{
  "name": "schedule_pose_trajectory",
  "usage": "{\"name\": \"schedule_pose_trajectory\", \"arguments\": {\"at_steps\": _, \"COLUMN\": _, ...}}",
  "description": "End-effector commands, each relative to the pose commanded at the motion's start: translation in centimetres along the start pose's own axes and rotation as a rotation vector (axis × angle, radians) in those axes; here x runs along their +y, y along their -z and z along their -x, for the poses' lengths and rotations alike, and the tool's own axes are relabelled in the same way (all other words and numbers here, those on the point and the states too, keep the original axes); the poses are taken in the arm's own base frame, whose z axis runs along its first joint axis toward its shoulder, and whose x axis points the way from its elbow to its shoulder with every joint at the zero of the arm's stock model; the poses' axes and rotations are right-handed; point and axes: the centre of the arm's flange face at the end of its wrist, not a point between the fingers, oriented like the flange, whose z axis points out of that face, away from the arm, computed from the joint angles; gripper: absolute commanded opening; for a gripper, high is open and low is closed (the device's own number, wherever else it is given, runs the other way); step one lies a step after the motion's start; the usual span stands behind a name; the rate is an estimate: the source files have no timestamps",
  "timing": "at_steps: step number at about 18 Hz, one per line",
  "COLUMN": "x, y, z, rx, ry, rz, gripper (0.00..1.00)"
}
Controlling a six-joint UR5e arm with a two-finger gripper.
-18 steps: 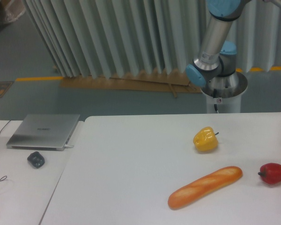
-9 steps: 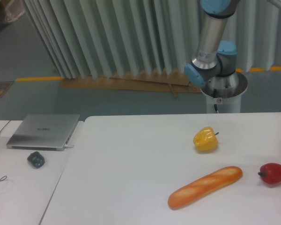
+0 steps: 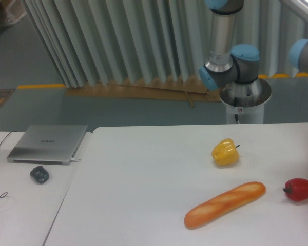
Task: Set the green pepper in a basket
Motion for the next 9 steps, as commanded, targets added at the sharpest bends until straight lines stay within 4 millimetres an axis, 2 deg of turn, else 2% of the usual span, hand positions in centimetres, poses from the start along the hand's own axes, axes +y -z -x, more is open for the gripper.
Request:
{"name": "schedule_pose_trajectory", "arguments": {"at_steps": 2, "x": -2.2, "y": 0.1, "z": 0.0, "rx": 0.030, "ry": -0.021, "rz": -0.013, "gripper": 1.00}}
{"name": "schedule_pose_trajectory", "arguments": {"at_steps": 3, "x": -2.6, "y": 0.3, "z": -0.3, "rx": 0.041, "ry": -0.025, "rz": -0.019, "gripper": 1.00}}
{"name": "schedule_pose_trajectory", "arguments": {"at_steps": 6, "x": -3.0, "y": 0.0, "z": -1.1, "rx": 0.087, "ry": -0.030, "rz": -0.039, "gripper": 1.00}}
{"name": "schedule_pose_trajectory", "arguments": {"at_steps": 8, "x": -3.6, "y": -0.7, "z": -2.3, "rx": 0.110, "ry": -0.025, "rz": -0.052, "gripper": 1.00}}
{"name": "schedule_pose_trajectory", "arguments": {"at_steps": 9, "x": -4.0, "y": -0.3, "z": -2.9, "rx": 0.110, "ry": -0.024, "rz": -0.047, "gripper": 1.00}}
